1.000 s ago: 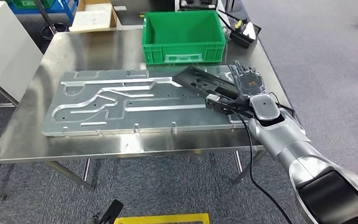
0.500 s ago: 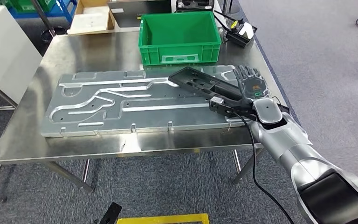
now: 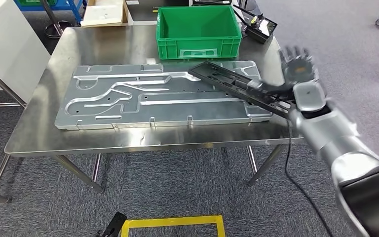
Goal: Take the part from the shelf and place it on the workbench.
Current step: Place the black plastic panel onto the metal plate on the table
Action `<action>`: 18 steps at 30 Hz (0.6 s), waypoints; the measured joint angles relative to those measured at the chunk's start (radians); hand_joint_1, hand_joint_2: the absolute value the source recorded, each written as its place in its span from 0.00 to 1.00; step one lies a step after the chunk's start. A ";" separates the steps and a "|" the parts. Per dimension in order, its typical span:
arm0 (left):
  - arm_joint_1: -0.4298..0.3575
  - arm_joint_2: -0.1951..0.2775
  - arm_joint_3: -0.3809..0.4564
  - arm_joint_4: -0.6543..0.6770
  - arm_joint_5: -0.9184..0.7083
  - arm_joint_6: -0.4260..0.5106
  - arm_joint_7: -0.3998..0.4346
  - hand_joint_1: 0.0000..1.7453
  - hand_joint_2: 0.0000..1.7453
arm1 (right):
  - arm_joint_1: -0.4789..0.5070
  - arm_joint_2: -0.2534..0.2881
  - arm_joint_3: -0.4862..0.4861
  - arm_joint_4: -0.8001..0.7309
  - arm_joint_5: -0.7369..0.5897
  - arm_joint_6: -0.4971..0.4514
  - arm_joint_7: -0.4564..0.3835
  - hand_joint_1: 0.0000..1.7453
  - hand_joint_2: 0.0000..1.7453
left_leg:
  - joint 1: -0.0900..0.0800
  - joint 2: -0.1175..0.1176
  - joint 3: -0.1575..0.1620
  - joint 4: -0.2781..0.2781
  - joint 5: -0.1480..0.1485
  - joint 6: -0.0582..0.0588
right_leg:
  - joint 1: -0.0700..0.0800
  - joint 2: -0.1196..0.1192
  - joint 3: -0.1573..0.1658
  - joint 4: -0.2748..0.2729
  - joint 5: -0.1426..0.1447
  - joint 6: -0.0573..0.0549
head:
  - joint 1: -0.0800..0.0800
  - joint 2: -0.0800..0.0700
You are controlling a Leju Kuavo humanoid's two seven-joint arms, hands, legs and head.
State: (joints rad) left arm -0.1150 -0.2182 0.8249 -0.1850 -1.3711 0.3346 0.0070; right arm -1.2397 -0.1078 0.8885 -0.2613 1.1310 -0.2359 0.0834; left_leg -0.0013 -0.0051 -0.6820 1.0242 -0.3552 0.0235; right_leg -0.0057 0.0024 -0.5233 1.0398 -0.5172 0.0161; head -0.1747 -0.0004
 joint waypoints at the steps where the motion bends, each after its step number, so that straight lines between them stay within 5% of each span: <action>1: 0.000 -0.001 0.001 0.000 0.000 0.000 -0.001 0.00 0.00 | -0.014 -0.013 -0.003 -0.003 0.005 -0.008 -0.003 0.00 0.00 | 0.000 0.000 -0.003 -0.004 0.010 -0.005 | 0.003 -0.001 0.009 -0.023 -0.001 -0.002 | 0.000 0.000; 4: 0.005 -0.002 0.004 0.000 0.006 0.001 -0.006 0.00 0.00 | -0.035 -0.054 -0.014 -0.013 0.013 -0.035 -0.012 0.00 0.00 | 0.002 -0.002 -0.013 -0.006 0.012 -0.022 | 0.000 -0.007 -0.007 -0.038 0.027 -0.017 | 0.000 0.000; 6: 0.009 -0.002 0.006 0.000 0.010 0.001 -0.009 0.00 0.00 | -0.039 -0.085 -0.024 -0.025 0.015 -0.059 -0.019 0.00 0.00 | 0.004 -0.001 -0.039 0.069 -0.072 -0.032 | -0.007 -0.013 -0.028 -0.044 0.052 -0.027 | 0.000 0.000; 8: 0.011 -0.002 0.008 0.000 0.012 0.002 -0.010 0.00 0.00 | -0.042 -0.116 -0.035 -0.035 0.016 -0.075 -0.028 0.00 0.00 | 0.008 0.000 -0.071 0.205 -0.170 -0.039 | -0.007 -0.015 -0.055 -0.042 0.073 -0.029 | 0.000 0.000; 9: 0.012 -0.002 0.009 0.000 0.013 0.002 -0.010 0.00 0.00 | -0.042 -0.129 -0.038 -0.038 0.016 -0.078 -0.030 0.00 0.00 | 0.010 0.000 -0.078 0.265 -0.189 -0.042 | -0.007 -0.015 -0.069 -0.041 0.084 -0.028 | 0.000 0.000; 11: 0.012 -0.002 0.012 0.000 0.013 0.002 -0.010 0.00 0.00 | -0.043 -0.148 -0.042 -0.042 0.017 -0.079 -0.033 0.00 0.00 | 0.012 0.000 -0.048 0.298 -0.164 -0.045 | -0.007 -0.015 -0.100 -0.038 0.106 -0.025 | 0.000 0.000; 13: 0.010 -0.001 0.014 0.000 0.013 0.002 -0.010 0.00 0.00 | -0.043 -0.161 -0.046 -0.049 0.018 -0.079 -0.034 0.00 0.00 | 0.013 0.000 0.046 0.195 -0.122 -0.040 | -0.008 -0.011 -0.126 -0.033 0.125 -0.018 | 0.000 0.000; 15: 0.006 -0.001 0.014 0.000 0.014 0.002 -0.011 0.00 0.00 | -0.044 -0.173 -0.053 -0.056 0.018 -0.083 -0.034 0.00 0.00 | 0.009 -0.001 0.148 0.048 -0.137 -0.030 | -0.007 -0.010 -0.140 -0.029 0.141 -0.007 | 0.000 0.000; 16: 0.005 -0.001 0.015 0.000 0.017 0.003 -0.013 0.00 0.00 | -0.045 -0.180 -0.057 -0.060 0.018 -0.091 -0.035 0.00 0.00 | 0.006 -0.002 0.177 0.004 -0.151 -0.025 | -0.006 -0.010 -0.143 -0.029 0.149 -0.001 | 0.000 0.000; 18: 0.006 -0.001 0.018 0.000 0.026 0.004 -0.018 0.00 0.00 | -0.043 -0.206 -0.068 -0.072 0.010 -0.119 -0.048 0.00 0.00 | 0.003 -0.003 0.181 -0.019 -0.148 -0.013 | -0.007 -0.011 -0.147 -0.035 0.164 0.012 | 0.000 0.000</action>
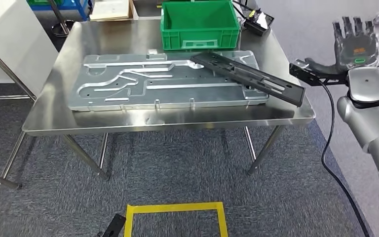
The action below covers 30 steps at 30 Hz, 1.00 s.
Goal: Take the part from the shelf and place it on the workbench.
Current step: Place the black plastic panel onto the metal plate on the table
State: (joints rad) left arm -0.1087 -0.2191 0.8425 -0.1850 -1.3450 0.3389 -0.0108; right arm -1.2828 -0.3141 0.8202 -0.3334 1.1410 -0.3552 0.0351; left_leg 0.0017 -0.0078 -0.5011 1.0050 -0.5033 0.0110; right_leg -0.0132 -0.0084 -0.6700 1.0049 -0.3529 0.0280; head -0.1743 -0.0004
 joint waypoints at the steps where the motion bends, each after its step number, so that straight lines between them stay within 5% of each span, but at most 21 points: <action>1: 0.001 0.000 0.002 0.000 0.004 0.001 -0.003 0.00 0.00 | 0.003 -0.019 -0.008 -0.007 -0.008 -0.018 -0.011 0.00 0.00 | 0.001 0.000 -0.008 -0.002 0.011 0.009 | -0.002 0.000 -0.005 0.003 -0.006 0.006 | 0.000 0.000; 3: 0.005 0.000 0.008 0.000 0.012 0.002 -0.010 0.00 0.00 | 0.018 -0.085 -0.042 -0.032 -0.039 -0.066 -0.041 0.00 0.00 | 0.004 -0.003 -0.032 -0.007 0.038 0.029 | -0.005 0.003 -0.031 0.056 -0.073 0.016 | 0.000 0.000; 5: 0.015 0.000 0.014 0.000 0.017 0.005 -0.017 0.00 0.00 | 0.062 -0.169 -0.095 -0.068 -0.081 -0.125 -0.072 0.00 0.00 | 0.000 -0.010 -0.062 -0.007 0.062 0.040 | -0.007 0.006 -0.069 0.184 -0.172 0.023 | 0.000 0.000; 6: 0.021 0.000 0.018 0.000 0.020 0.006 -0.021 0.00 0.00 | 0.101 -0.212 -0.127 -0.092 -0.103 -0.156 -0.084 0.00 0.00 | -0.001 -0.014 -0.076 -0.006 0.073 0.041 | -0.007 0.007 -0.079 0.245 -0.198 0.026 | 0.000 0.000; 8: 0.030 0.000 0.023 0.000 0.024 0.008 -0.031 0.00 0.00 | 0.234 -0.288 -0.210 -0.165 -0.140 -0.216 -0.095 0.00 0.00 | -0.004 -0.020 -0.101 -0.005 0.091 0.043 | -0.006 0.008 -0.058 0.286 -0.179 0.026 | 0.000 0.000; 10: 0.034 0.000 0.027 0.000 0.026 0.012 -0.041 0.00 0.00 | 0.418 -0.342 -0.332 -0.266 -0.162 -0.265 -0.103 0.00 0.00 | -0.006 -0.027 -0.121 -0.002 0.107 0.041 | -0.001 0.008 0.031 0.194 -0.130 0.015 | 0.001 0.000; 13: 0.035 -0.005 0.031 0.000 0.025 0.016 -0.048 0.00 0.00 | 0.679 -0.360 -0.552 -0.414 -0.190 -0.289 -0.159 0.00 0.00 | -0.011 -0.030 -0.141 0.001 0.128 0.029 | 0.009 -0.003 0.167 0.003 -0.147 -0.002 | 0.001 0.000; 16: 0.037 -0.008 0.032 0.000 0.017 0.016 -0.046 0.00 0.00 | 0.896 -0.276 -0.805 -0.514 -0.319 -0.236 -0.307 0.00 0.00 | -0.006 -0.027 -0.148 -0.001 0.140 0.010 | 0.017 -0.014 0.173 -0.039 -0.133 -0.014 | 0.002 0.000; 18: 0.040 -0.009 0.032 0.000 0.010 0.016 -0.044 0.00 0.00 | 1.004 -0.184 -0.963 -0.529 -0.409 -0.201 -0.414 0.00 0.00 | -0.005 -0.018 -0.164 0.041 0.072 -0.002 | 0.010 -0.021 0.153 -0.053 -0.107 -0.027 | 0.002 0.000; 20: 0.040 -0.010 0.032 0.000 0.006 0.015 -0.043 0.00 0.00 | 1.079 -0.117 -1.078 -0.525 -0.448 -0.187 -0.474 0.00 0.00 | -0.001 -0.007 -0.187 0.153 -0.045 -0.015 | 0.004 -0.025 0.120 -0.054 -0.080 -0.032 | 0.002 0.000; 22: 0.039 -0.010 0.032 0.000 0.005 0.015 -0.043 0.00 0.00 | 1.118 -0.074 -1.161 -0.521 -0.462 -0.168 -0.487 0.00 0.00 | 0.005 0.000 -0.191 0.267 -0.090 -0.026 | 0.001 -0.024 0.082 -0.050 -0.054 -0.031 | 0.001 0.000; 24: 0.038 -0.007 0.032 0.000 0.003 0.015 -0.039 0.00 0.00 | 1.137 -0.039 -1.225 -0.508 -0.490 -0.109 -0.474 0.00 0.00 | 0.008 0.002 -0.146 0.284 -0.037 -0.031 | -0.002 -0.020 0.043 -0.042 -0.029 -0.026 | 0.001 0.000; 26: 0.034 -0.004 0.032 0.000 -0.003 0.015 -0.032 0.00 0.00 | 1.149 0.002 -1.286 -0.465 -0.527 -0.043 -0.462 0.00 0.00 | 0.007 -0.001 -0.028 0.164 -0.003 -0.028 | -0.001 -0.015 0.011 -0.031 -0.006 -0.019 | 0.001 0.000; 28: 0.028 -0.001 0.031 0.000 -0.014 0.013 -0.023 0.00 0.00 | 1.153 0.050 -1.349 -0.375 -0.547 -0.014 -0.450 0.00 0.00 | 0.003 -0.002 0.097 -0.005 -0.043 -0.018 | 0.001 -0.012 -0.003 -0.024 0.014 -0.009 | 0.001 0.000; 30: 0.024 0.001 0.029 0.000 -0.029 0.010 -0.013 0.00 0.00 | 1.157 0.100 -1.401 -0.264 -0.553 0.011 -0.413 0.00 0.00 | -0.001 -0.001 0.132 -0.077 -0.068 -0.002 | 0.002 -0.012 -0.005 -0.029 0.039 0.002 | 0.001 0.000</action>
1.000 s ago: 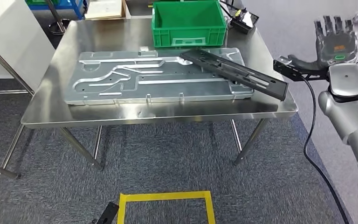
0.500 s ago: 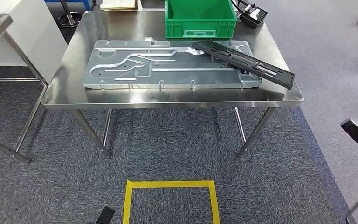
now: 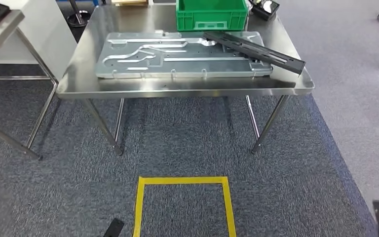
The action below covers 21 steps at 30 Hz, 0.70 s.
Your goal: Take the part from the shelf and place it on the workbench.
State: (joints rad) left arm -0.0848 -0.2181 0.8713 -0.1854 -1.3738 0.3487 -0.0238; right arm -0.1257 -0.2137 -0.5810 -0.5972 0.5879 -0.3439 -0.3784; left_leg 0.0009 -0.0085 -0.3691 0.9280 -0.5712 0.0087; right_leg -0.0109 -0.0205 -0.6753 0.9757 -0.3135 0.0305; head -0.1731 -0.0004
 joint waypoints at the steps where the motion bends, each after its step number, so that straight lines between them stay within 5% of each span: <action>1: 0.000 0.001 -0.002 0.000 -0.007 -0.003 0.005 0.00 0.00 | 0.004 0.027 -0.021 0.053 -0.002 0.021 0.028 0.00 0.00 | 0.001 0.003 -0.009 0.002 0.010 0.010 | -0.001 0.002 -0.002 -0.004 0.007 0.005 | 0.000 0.000; 3: -0.001 0.002 -0.005 0.000 -0.021 -0.009 0.016 0.00 0.00 | 0.018 0.084 -0.053 0.139 -0.001 0.075 0.099 0.00 0.00 | 0.003 0.011 -0.033 0.000 0.036 0.027 | -0.006 0.007 -0.018 0.023 -0.046 0.013 | 0.000 0.000; 6: -0.007 0.005 -0.012 0.000 -0.034 -0.013 0.024 0.00 0.00 | 0.033 0.168 -0.075 0.236 0.023 0.134 0.203 0.00 0.00 | 0.000 0.020 -0.086 0.005 0.074 0.036 | -0.012 0.011 -0.068 0.213 -0.209 0.022 | 0.001 0.000; 7: -0.009 0.006 -0.014 0.000 -0.036 -0.013 0.023 0.00 0.00 | 0.034 0.194 -0.078 0.261 0.034 0.145 0.229 0.00 0.00 | 0.000 0.022 -0.105 0.009 0.085 0.034 | -0.013 0.011 -0.079 0.284 -0.219 0.025 | 0.001 0.000; 9: -0.011 0.008 -0.017 0.000 -0.036 -0.012 0.021 0.00 0.00 | 0.035 0.237 -0.080 0.297 0.053 0.157 0.266 0.00 0.00 | 0.001 0.026 -0.140 0.019 0.103 0.028 | -0.017 0.011 -0.071 0.354 -0.160 0.029 | 0.001 0.000; 11: -0.012 0.008 -0.018 0.000 -0.035 -0.011 0.020 0.00 0.00 | 0.036 0.262 -0.080 0.316 0.063 0.163 0.285 0.00 0.00 | 0.003 0.028 -0.166 0.033 0.113 0.020 | -0.023 0.011 -0.018 0.317 -0.105 0.032 | 0.000 0.000; 12: -0.012 0.008 -0.018 0.000 -0.035 -0.011 0.020 0.00 0.00 | 0.035 0.273 -0.080 0.323 0.066 0.166 0.291 0.00 0.00 | 0.003 0.028 -0.176 0.042 0.115 0.016 | -0.026 0.011 0.035 0.255 -0.114 0.032 | 0.001 0.000; 15: -0.014 0.009 -0.019 -0.001 -0.035 -0.010 0.019 0.00 0.00 | 0.026 0.300 -0.080 0.342 0.074 0.175 0.306 0.00 0.00 | 0.001 0.028 -0.199 0.073 0.119 -0.002 | -0.023 0.014 0.183 0.051 -0.200 0.019 | 0.000 0.000; 18: -0.015 0.011 -0.023 -0.001 -0.039 -0.011 0.019 0.00 0.00 | 0.021 0.319 -0.080 0.359 0.085 0.186 0.325 0.00 0.00 | 0.003 0.025 -0.218 0.090 0.120 -0.022 | -0.019 0.011 0.187 0.018 -0.218 -0.010 | 0.000 0.000; 21: -0.011 0.013 -0.030 -0.001 -0.050 -0.016 0.022 0.00 0.00 | 0.020 0.335 -0.080 0.369 0.102 0.189 0.342 0.00 0.00 | 0.010 0.019 -0.273 0.221 0.023 -0.035 | -0.015 -0.003 0.169 0.017 -0.201 -0.036 | 0.000 0.000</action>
State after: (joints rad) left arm -0.0954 -0.2049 0.8413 -0.1862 -1.4234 0.3328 -0.0018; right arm -0.1054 0.1218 -0.6606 -0.2284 0.6900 -0.1553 -0.0361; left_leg 0.0105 0.0102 -0.6423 1.1495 -0.5482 -0.0268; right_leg -0.0263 -0.0235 -0.5065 0.9924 -0.5143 -0.0056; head -0.1730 -0.0004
